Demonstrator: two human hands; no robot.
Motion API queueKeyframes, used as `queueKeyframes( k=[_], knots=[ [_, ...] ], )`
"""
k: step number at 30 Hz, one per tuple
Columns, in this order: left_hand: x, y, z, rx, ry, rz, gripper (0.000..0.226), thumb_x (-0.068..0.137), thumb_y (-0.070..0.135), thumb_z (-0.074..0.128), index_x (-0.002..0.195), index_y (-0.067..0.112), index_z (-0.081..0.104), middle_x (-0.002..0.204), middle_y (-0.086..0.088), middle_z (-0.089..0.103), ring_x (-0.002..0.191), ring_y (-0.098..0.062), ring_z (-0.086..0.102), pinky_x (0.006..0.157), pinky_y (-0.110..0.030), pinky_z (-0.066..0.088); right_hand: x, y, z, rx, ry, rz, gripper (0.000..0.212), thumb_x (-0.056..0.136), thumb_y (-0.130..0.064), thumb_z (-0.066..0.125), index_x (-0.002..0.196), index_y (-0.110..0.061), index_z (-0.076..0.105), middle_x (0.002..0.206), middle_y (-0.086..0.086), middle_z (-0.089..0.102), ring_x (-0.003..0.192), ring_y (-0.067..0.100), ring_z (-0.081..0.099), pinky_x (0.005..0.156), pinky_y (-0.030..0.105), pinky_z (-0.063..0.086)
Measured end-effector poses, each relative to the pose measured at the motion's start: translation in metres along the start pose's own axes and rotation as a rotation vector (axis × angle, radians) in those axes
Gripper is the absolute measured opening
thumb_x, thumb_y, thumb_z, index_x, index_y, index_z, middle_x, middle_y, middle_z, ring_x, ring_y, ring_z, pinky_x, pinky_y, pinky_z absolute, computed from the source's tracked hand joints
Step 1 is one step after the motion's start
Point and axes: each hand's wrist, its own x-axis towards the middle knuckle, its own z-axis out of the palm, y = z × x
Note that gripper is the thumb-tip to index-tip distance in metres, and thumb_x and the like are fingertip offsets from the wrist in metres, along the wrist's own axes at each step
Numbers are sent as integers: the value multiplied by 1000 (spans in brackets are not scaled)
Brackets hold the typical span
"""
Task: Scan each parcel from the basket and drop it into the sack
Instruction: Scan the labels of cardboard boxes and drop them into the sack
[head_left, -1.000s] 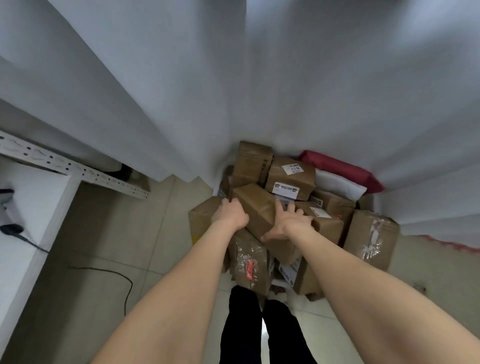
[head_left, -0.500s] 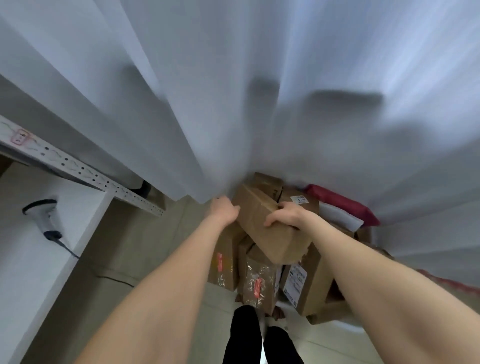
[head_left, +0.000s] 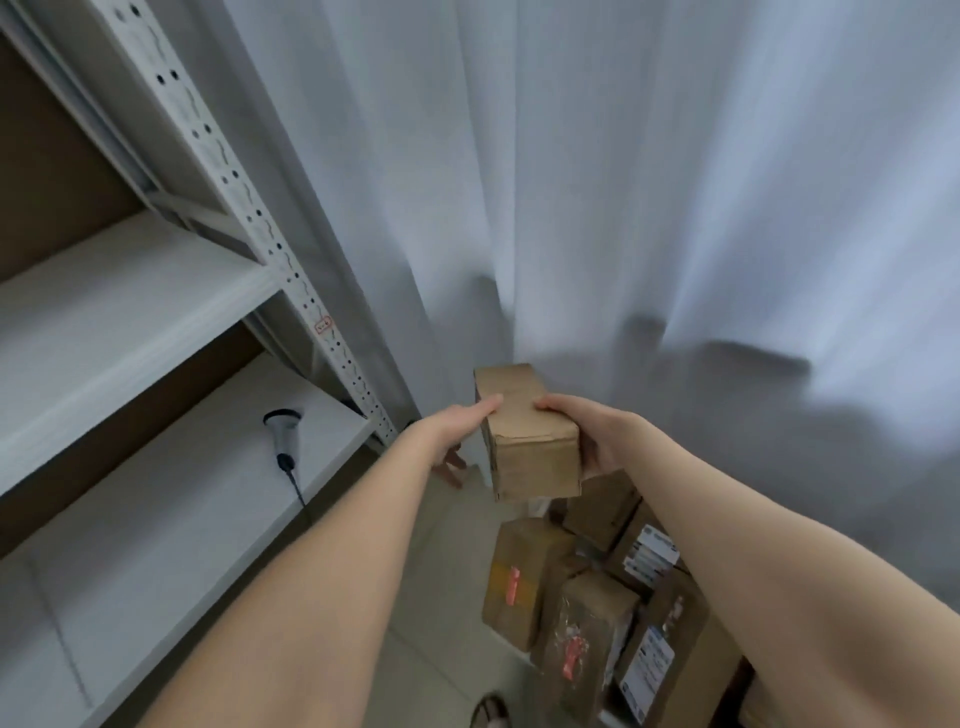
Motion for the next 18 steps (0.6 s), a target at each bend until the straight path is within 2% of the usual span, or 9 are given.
queueKeyframes(
  k=[2,4,8,10,12,14,16,18],
  knots=[
    [-14,-6,-17,-252,-101,-32,95,66,76,63,140,22,37,138,-24,45,114,-42,56,88,-59,50,-13,-12,19,63,-52,-22,50,88,-54,61,115,-12,56,107,15,66,93,30,65,72,40,55],
    [-28,-9,-32,-355,-110,22,81,70,69,66,128,16,48,126,-22,57,110,-38,60,92,-55,49,-22,-22,37,79,-97,-49,44,93,-49,56,114,-10,56,105,14,66,91,29,64,71,41,54],
    [-56,-17,-64,-208,42,149,53,81,40,67,121,9,52,116,-15,60,101,-30,59,83,-39,52,-36,-38,71,-60,-98,-155,54,99,-38,53,142,-7,41,129,17,56,103,31,61,80,43,54],
    [-66,-25,-81,-140,119,205,46,78,28,67,117,11,51,109,-12,59,99,-28,56,84,-37,47,-41,-47,85,-85,-75,-237,70,95,-45,58,149,-11,32,144,17,45,117,36,56,89,47,51],
    [-72,-33,-102,-122,153,265,54,73,18,67,124,14,48,111,-9,59,99,-27,56,86,-39,48,-45,-55,98,-28,-39,-331,86,86,-57,63,152,-14,28,151,16,37,127,39,49,96,51,48],
    [-80,-42,-124,-120,166,322,65,76,3,61,135,21,41,116,-7,56,98,-25,55,76,-37,49,-48,-63,110,69,-3,-405,102,76,-63,70,154,-19,22,156,12,28,133,40,43,97,54,47],
    [-84,-55,-146,-71,196,372,81,75,-9,55,144,27,32,128,-6,49,107,-26,50,80,-38,47,-50,-70,122,141,10,-456,115,67,-59,78,156,-24,14,160,7,20,138,39,36,101,58,44],
    [-86,-69,-167,-13,213,397,91,72,-16,52,146,31,27,139,-4,40,119,-28,43,88,-42,45,-53,-76,137,155,-51,-502,118,62,-52,83,155,-30,13,161,4,17,142,39,29,104,62,39]
  ],
)
